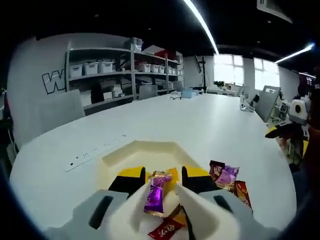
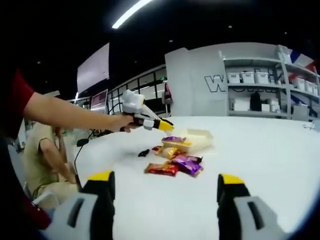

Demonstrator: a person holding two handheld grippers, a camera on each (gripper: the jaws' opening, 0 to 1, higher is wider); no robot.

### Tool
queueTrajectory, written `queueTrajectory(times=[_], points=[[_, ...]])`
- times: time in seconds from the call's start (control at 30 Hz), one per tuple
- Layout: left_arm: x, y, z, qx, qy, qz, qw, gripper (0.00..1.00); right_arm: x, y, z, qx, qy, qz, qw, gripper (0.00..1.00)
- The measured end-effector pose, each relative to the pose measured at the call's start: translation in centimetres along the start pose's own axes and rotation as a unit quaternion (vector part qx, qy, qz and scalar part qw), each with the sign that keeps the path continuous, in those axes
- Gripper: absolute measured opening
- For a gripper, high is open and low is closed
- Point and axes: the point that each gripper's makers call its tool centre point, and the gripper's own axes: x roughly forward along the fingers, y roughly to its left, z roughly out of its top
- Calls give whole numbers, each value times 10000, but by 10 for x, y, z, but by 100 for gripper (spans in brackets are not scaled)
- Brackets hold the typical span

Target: Place the target food into the container with the food tongs after gripping and lifting it, then release it inside without dropping or visibly crushing the food.

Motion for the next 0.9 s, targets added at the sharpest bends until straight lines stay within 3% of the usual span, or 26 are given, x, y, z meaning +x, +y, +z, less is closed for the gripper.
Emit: queueTrajectory(times=[0.13, 0.23, 0.4, 0.53, 0.9], points=[[0, 1, 0, 12, 45, 30, 10000, 28, -1, 0, 2, -13, -21, -22, 10000, 82], [-1, 14, -14, 251, 384, 417, 9981, 28, -2, 1, 2, -20, -20, -36, 10000, 82], [-1, 15, -14, 283, 328, 542, 9976, 27, -3, 4, 3, -38, -21, -32, 10000, 82], [-1, 27, -9, 729, 283, 923, 9927, 27, -2, 6, 3, -53, -15, -23, 10000, 82], [-5, 32, -4, 497, 198, 932, 9942, 27, -1, 7, 4, -57, -10, 1, 10000, 82]])
